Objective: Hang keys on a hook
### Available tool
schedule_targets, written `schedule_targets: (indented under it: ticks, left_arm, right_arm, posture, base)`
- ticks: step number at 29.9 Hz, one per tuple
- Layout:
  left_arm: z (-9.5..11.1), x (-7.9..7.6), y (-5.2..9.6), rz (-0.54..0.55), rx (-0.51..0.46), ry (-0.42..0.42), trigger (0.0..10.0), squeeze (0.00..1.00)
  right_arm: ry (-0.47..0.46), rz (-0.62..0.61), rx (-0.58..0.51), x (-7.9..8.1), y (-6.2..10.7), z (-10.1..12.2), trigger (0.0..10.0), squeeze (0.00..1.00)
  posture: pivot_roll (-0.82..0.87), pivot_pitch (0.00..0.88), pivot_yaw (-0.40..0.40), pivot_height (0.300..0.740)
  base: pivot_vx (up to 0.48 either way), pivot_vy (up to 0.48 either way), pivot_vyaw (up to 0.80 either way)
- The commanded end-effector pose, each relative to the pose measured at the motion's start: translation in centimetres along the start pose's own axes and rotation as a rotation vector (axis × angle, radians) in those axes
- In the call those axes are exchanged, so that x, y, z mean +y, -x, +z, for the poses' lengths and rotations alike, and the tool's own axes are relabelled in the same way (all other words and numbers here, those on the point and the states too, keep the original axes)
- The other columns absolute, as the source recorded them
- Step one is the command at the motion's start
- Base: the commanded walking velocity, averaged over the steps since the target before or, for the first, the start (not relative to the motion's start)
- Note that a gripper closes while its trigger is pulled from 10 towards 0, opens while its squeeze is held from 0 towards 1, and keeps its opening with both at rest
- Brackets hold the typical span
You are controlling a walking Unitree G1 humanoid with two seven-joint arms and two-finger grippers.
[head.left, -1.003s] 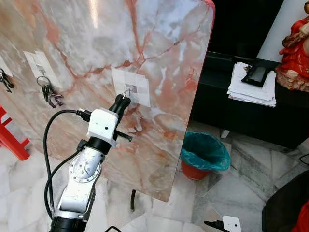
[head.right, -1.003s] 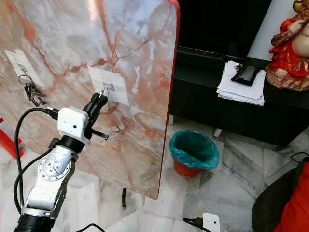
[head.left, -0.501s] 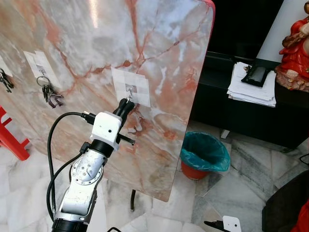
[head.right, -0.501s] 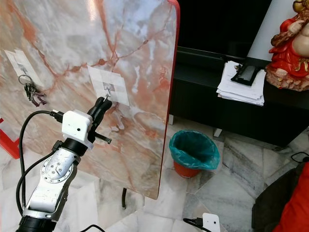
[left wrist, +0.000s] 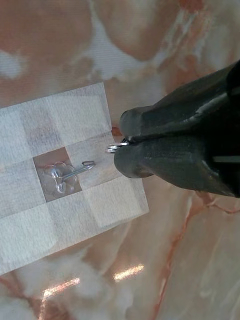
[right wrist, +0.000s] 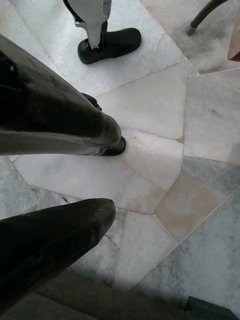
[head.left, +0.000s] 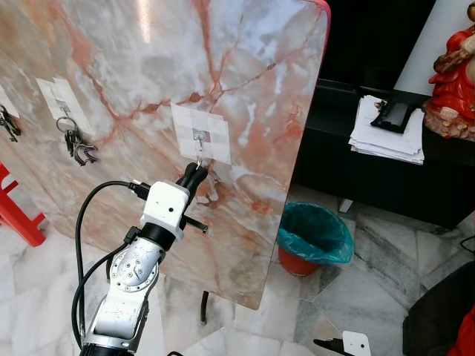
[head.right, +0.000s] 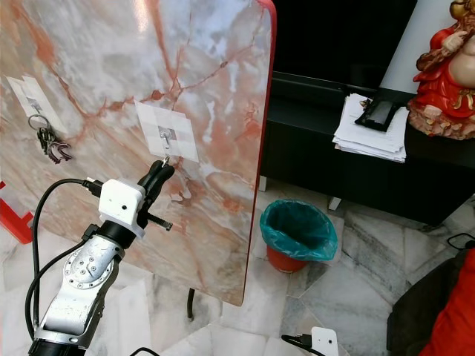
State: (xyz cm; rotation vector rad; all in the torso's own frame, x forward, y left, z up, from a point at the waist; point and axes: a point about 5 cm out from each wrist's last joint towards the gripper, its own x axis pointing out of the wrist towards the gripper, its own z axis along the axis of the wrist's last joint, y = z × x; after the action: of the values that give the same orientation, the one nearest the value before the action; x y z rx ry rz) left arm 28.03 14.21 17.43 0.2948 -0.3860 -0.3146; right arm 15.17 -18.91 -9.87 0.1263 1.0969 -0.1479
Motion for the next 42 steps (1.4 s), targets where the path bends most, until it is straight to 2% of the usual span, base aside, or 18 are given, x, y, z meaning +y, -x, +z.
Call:
schedule_targets:
  ticks: [1, 3, 9, 11, 21, 27, 42]
  left_arm:
    - [-0.1, -0.2, 0.2, -0.012, 0.016, -0.017, 10.0, 0.0]
    - [-0.1, -0.2, 0.1, -0.011, 0.014, -0.02, 10.0, 0.0]
    - [1.8, 0.1, -0.4, 0.005, -0.08, -0.026, 10.0, 0.0]
    - [3.2, 0.6, -0.8, 0.027, -0.136, -0.027, 10.0, 0.0]
    - [4.4, 0.9, -1.5, 0.028, -0.176, -0.042, 10.0, 0.0]
    - [3.9, 1.3, -1.4, 0.051, -0.147, -0.074, 10.0, 0.0]
    - [2.9, 1.5, -0.9, 0.066, -0.097, -0.074, 10.0, 0.0]
  right_arm:
    - [0.004, -0.002, 0.02, -0.1, 0.0, -0.4, 10.0, 0.0]
    - [0.005, -0.002, 0.02, -0.1, 0.0, -0.4, 10.0, 0.0]
    - [0.005, -0.004, 0.019, -0.1, 0.0, -0.4, 10.0, 0.0]
    - [0.006, -0.007, 0.018, -0.1, 0.0, -0.4, 10.0, 0.0]
    - [0.006, -0.007, 0.016, -0.1, 0.0, -0.3, 10.0, 0.0]
    - [0.004, -0.005, 0.016, 0.0, 0.0, -0.3, 10.0, 0.0]
    - [0.008, -0.005, 0.019, -0.2, 0.0, -0.4, 10.0, 0.0]
  posture:
    - [0.15, 0.097, -0.038, 0.74]
    - [0.15, 0.097, -0.038, 0.74]
    - [0.15, 0.097, -0.039, 0.74]
    - [0.15, 0.097, -0.04, 0.74]
    - [0.15, 0.097, -0.039, 0.74]
    - [0.15, 0.098, -0.038, 0.74]
    - [0.15, 0.098, -0.04, 0.74]
  base:
    - [0.0, 0.0, 0.0]
    - [0.0, 0.0, 0.0]
    - [0.0, 0.0, 0.0]
    - [0.0, 0.0, 0.0]
    - [0.0, 0.0, 0.0]
    - [0.0, 0.0, 0.0]
    - [0.0, 0.0, 0.0]
